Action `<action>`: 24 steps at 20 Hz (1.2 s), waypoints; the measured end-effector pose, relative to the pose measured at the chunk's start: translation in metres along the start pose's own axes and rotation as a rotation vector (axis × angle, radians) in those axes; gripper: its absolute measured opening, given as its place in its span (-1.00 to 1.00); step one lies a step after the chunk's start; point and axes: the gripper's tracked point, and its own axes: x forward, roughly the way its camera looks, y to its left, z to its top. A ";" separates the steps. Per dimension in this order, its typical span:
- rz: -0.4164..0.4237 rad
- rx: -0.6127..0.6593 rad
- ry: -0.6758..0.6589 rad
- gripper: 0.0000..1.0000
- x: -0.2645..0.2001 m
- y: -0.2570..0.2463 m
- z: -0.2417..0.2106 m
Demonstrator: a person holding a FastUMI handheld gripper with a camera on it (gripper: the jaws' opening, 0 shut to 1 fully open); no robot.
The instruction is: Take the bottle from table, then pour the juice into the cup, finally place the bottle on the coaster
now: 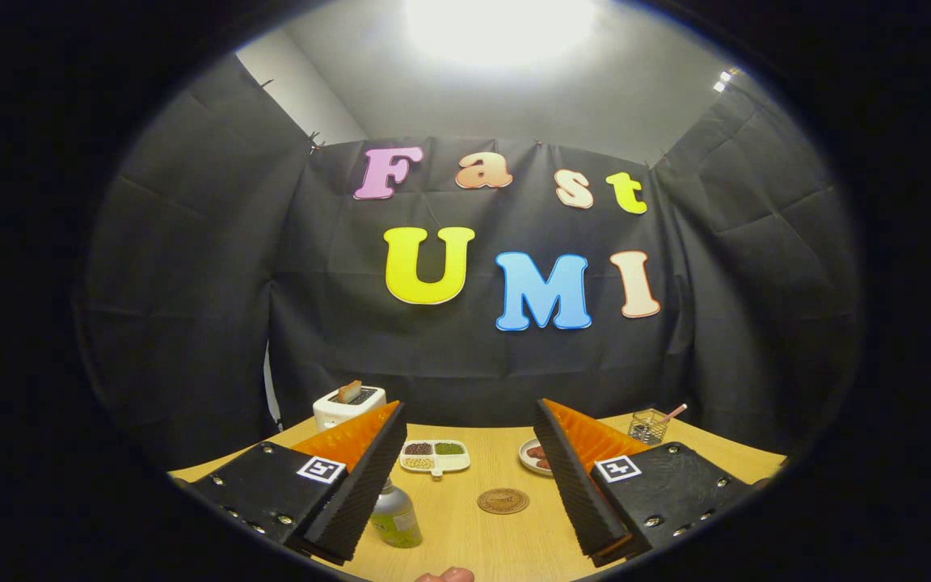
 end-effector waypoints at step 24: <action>0.037 0.037 0.327 0.94 0.044 0.094 -0.172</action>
